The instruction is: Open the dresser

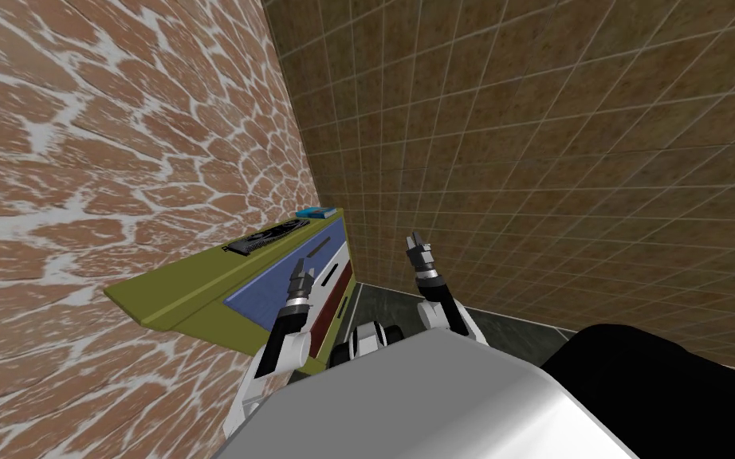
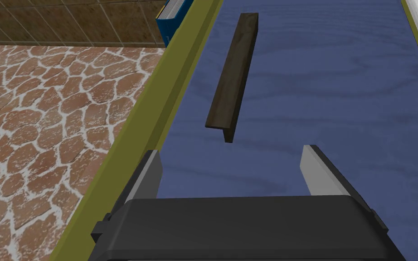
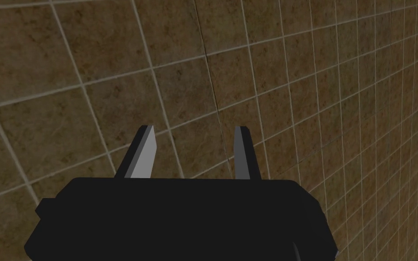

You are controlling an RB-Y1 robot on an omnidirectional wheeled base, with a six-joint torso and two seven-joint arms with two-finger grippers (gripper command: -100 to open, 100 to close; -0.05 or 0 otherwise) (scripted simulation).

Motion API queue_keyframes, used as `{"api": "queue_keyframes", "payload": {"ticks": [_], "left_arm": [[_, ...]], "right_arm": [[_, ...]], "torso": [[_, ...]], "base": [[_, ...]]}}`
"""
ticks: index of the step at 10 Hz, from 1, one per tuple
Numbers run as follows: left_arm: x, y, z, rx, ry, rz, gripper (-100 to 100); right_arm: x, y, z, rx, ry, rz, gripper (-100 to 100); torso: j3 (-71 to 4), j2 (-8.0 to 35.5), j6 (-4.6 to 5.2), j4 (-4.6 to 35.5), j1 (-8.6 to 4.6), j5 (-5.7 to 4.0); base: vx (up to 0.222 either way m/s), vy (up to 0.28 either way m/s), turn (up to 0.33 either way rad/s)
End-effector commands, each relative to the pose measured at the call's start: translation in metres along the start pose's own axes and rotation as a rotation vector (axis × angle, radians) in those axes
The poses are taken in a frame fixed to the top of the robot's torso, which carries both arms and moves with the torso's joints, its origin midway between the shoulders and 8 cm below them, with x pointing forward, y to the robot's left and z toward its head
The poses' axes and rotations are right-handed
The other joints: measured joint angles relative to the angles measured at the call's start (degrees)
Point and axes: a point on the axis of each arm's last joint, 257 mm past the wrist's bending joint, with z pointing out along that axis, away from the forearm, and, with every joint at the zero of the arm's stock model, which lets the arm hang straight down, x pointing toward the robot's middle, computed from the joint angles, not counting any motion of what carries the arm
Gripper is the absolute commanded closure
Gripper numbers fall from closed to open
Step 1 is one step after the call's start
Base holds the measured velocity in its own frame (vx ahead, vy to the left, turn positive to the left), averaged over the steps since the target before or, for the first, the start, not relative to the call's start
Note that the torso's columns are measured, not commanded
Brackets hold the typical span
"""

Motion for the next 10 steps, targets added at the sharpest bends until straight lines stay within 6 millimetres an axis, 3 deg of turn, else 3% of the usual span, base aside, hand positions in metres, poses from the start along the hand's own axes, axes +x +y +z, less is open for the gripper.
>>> {"api": "queue_keyframes", "payload": {"ticks": [1,3,4,8,10], "left_arm": [[0.000,-0.006,0.001,-0.004,-0.001,-0.001,-100],[-0.001,-0.007,0.001,-0.003,-0.001,-0.001,-100],[0.000,0.001,0.000,-0.005,0.000,-0.001,100],[0.005,-0.011,-0.002,0.000,0.001,-0.001,100],[0.005,-0.012,-0.002,0.001,0.001,-0.001,100]], "right_arm": [[0.000,0.000,0.000,0.000,0.000,0.000,0],[0.000,0.000,0.000,0.000,0.000,0.000,0],[0.000,0.000,0.000,0.000,0.000,0.000,0],[0.000,0.000,0.000,0.000,0.000,0.001,0],[0.000,0.000,0.000,0.000,0.000,0.001,0]], "torso": [[0.1,0.2,-0.01,0.0,0.02,0.00],[0.0,0.1,0.00,0.0,0.00,0.00],[0.1,0.2,0.00,0.1,0.03,0.01],[0.1,0.1,0.01,0.0,-0.43,-0.13],[0.1,0.1,0.00,0.0,0.05,0.01]], "base": [[0.077,-0.008,-0.008],[0.081,-0.007,-0.003],[-0.074,0.004,0.011],[-0.057,-0.119,0.004],[-0.046,-0.119,0.002]]}}
